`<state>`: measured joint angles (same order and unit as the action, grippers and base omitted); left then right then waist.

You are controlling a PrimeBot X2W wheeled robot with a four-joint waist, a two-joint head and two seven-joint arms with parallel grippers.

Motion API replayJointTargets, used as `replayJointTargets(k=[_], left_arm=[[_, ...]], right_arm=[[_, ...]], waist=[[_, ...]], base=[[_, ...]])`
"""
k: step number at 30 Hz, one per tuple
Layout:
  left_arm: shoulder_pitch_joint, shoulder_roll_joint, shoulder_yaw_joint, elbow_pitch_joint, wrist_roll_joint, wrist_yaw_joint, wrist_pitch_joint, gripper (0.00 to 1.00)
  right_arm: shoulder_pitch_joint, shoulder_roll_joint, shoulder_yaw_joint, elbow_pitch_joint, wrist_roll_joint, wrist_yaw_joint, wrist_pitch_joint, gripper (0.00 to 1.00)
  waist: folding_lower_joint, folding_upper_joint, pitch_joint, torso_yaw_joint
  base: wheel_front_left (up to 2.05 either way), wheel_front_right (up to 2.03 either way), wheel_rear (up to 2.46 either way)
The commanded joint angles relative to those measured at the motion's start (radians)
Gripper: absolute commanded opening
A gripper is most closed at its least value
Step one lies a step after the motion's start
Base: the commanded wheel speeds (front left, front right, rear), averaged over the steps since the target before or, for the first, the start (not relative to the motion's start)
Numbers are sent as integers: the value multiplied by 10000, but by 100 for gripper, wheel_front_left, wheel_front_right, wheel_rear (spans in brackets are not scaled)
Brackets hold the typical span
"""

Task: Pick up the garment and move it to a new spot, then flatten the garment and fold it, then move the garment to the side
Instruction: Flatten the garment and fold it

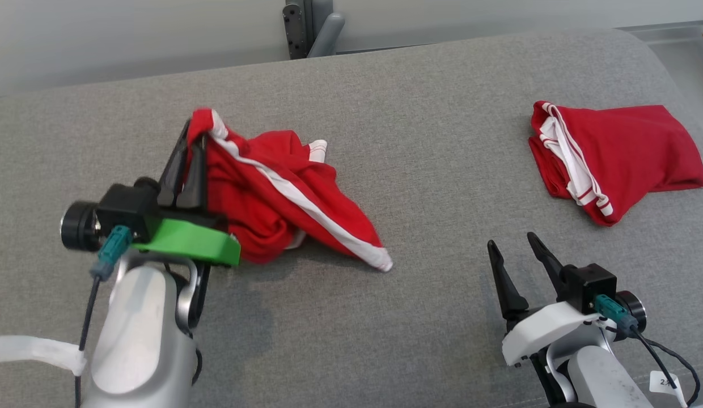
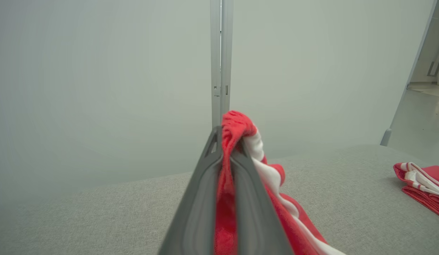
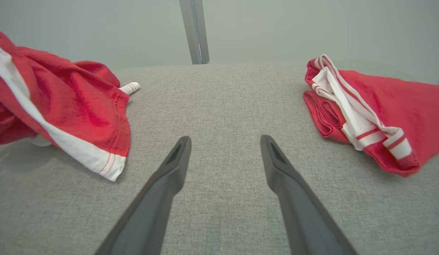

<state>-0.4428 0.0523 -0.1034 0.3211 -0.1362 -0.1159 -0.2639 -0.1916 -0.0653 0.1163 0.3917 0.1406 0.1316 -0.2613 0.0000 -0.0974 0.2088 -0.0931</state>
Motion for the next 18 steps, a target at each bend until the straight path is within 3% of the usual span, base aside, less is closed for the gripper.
replayJointTargets(k=[1,7,15,16,17,18], left_arm=[[-265,40,-25,-208,34,-55,2,0],[-255,12,247,-489,-67,-82,5,0],[1606,0,1484,627,-703,677,4,3],[1800,4,1675,791,-717,770,4,38],[1980,2,1850,991,-684,848,4,89],[2090,2,2009,1080,-702,916,4,100]], right_arm=[[-106,31,16,37,94,-21,-20,100],[-163,56,9,150,139,-19,-20,100],[-58,54,-109,71,65,-21,-20,100],[-80,46,-94,72,50,-21,-20,100],[-116,34,-55,70,31,-21,-20,100],[-167,12,-38,70,25,-21,-20,100]], waist=[[0,-1,24,-24],[0,-1,98,-94],[0,-1,279,151],[0,-1,305,195],[0,-1,327,230],[0,-1,337,257]], base=[[0,0,0],[0,0,0],[0,0,0],[0,0,0],[0,0,0],[0,0,0]])
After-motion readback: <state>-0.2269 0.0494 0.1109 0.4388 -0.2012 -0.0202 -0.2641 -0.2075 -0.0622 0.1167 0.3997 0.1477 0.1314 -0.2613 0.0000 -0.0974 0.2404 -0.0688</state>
